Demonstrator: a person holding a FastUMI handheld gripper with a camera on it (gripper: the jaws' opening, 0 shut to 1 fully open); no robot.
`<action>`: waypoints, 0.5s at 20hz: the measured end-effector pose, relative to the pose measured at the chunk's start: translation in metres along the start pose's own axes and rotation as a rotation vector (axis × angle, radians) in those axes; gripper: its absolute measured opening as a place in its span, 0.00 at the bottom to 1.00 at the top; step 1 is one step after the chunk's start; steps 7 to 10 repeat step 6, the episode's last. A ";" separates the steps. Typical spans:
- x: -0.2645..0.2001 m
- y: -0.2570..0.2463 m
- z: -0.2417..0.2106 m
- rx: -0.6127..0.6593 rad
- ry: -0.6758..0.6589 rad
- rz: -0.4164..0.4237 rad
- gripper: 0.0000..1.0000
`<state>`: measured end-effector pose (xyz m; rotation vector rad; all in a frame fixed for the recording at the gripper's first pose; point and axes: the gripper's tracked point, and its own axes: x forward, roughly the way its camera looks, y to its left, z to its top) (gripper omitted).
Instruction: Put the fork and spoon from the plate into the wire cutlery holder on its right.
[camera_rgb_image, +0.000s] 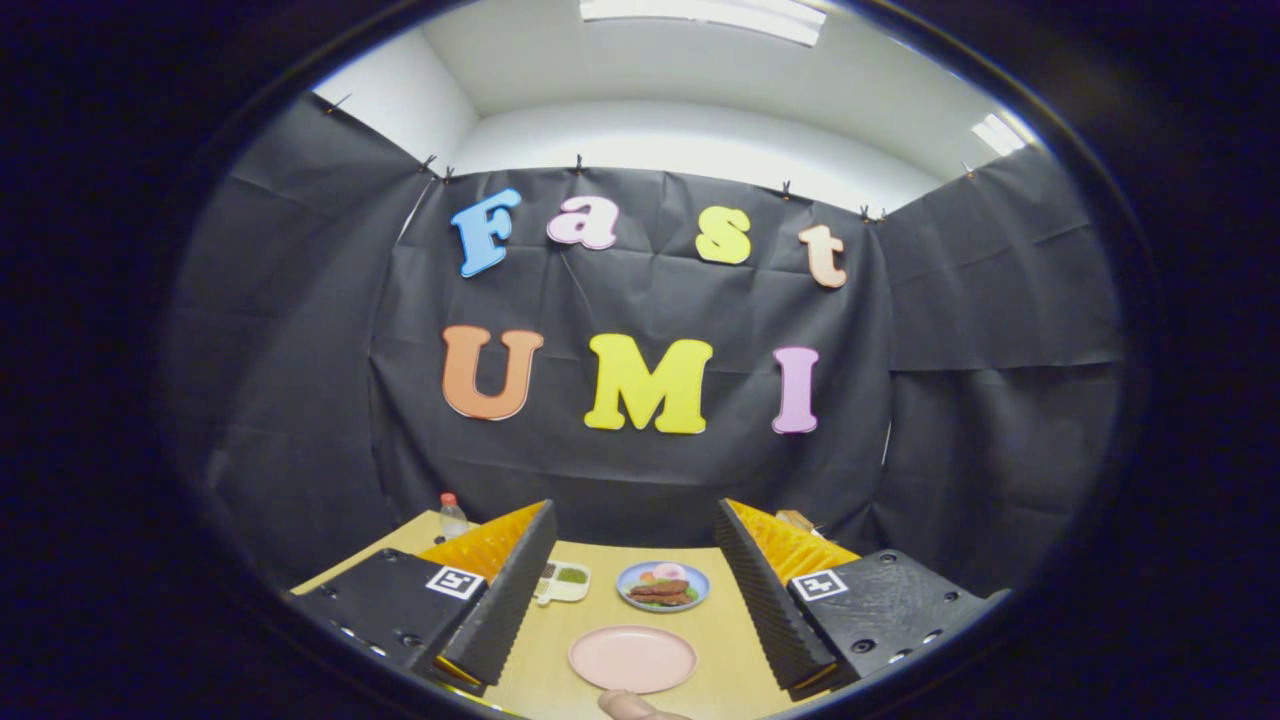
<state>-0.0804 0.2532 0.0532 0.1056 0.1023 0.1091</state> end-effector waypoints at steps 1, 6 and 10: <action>-0.003 0.000 -0.003 0.007 0.011 0.000 0.96; -0.017 -0.003 -0.004 0.010 0.027 -0.010 0.96; -0.017 -0.003 -0.004 0.010 0.027 -0.010 0.96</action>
